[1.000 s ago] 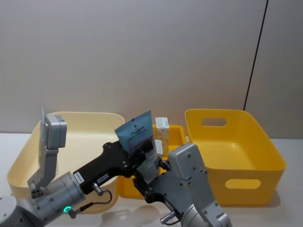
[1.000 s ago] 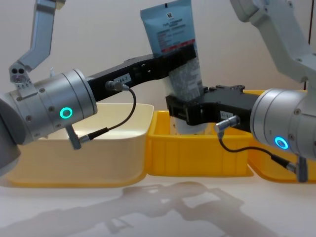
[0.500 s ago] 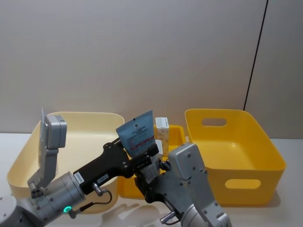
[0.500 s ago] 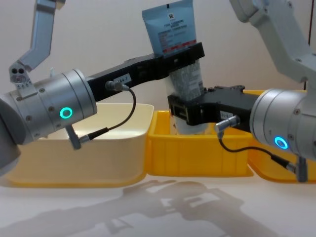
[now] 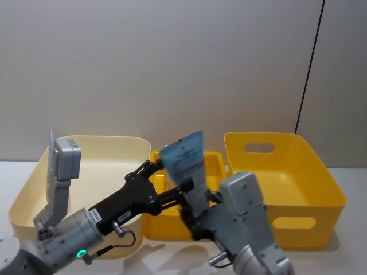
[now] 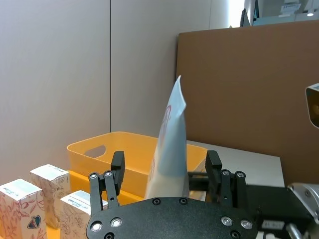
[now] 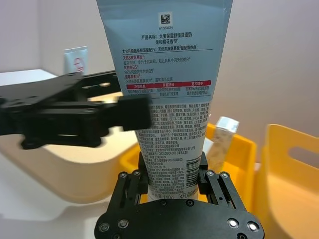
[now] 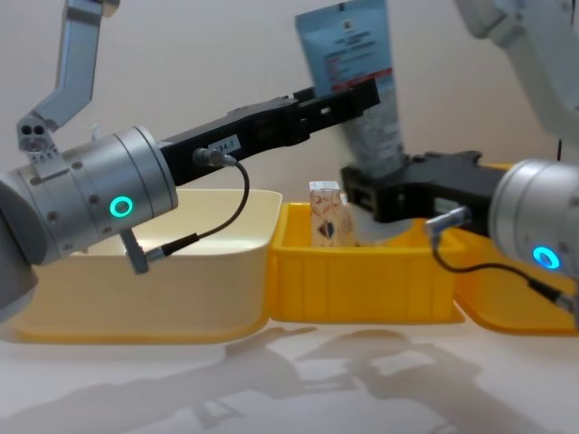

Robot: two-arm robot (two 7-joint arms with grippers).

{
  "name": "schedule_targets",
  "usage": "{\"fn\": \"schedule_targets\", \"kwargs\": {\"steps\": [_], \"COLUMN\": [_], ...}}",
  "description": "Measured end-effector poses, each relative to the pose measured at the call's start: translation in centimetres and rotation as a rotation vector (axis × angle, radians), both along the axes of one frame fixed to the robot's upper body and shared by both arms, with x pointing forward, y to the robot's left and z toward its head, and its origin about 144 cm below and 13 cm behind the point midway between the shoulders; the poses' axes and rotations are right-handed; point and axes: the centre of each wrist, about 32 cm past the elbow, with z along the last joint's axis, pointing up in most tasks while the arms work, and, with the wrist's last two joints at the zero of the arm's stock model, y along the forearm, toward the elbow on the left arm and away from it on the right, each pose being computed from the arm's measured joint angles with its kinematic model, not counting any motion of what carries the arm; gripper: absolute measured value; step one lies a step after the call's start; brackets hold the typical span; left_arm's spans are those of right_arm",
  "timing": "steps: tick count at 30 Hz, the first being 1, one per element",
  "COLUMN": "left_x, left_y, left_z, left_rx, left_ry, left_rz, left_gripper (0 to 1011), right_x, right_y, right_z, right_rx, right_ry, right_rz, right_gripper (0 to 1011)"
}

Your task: Bimanual collaborative sorting of washing and personal care products

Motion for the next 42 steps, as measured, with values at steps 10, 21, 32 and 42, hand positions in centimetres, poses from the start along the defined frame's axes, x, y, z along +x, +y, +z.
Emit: {"fn": "schedule_targets", "kwargs": {"steps": [10, 21, 32, 42], "left_x": [0.0, 0.0, 0.0, 0.0], "left_y": [0.0, 0.0, 0.0, 0.0], "left_z": [0.0, 0.0, 0.0, 0.0], "left_rx": [0.0, 0.0, 0.0, 0.0], "left_ry": [0.0, 0.0, 0.0, 0.0], "left_rz": [0.0, 0.0, 0.0, 0.0], "left_gripper": [1003, 1003, 1003, 1003], "right_x": [0.4, 2.6, 4.7, 5.6], "right_y": [-2.3, -4.2, -4.9, -4.8], "right_z": [0.3, 1.0, 2.0, 2.5], "right_rx": [0.013, 0.048, 0.082, 0.071], "right_ry": [-0.083, -0.187, -0.199, -0.143], "right_rz": [-0.103, -0.183, -0.271, -0.355], "right_gripper": [526, 526, 526, 526]}}
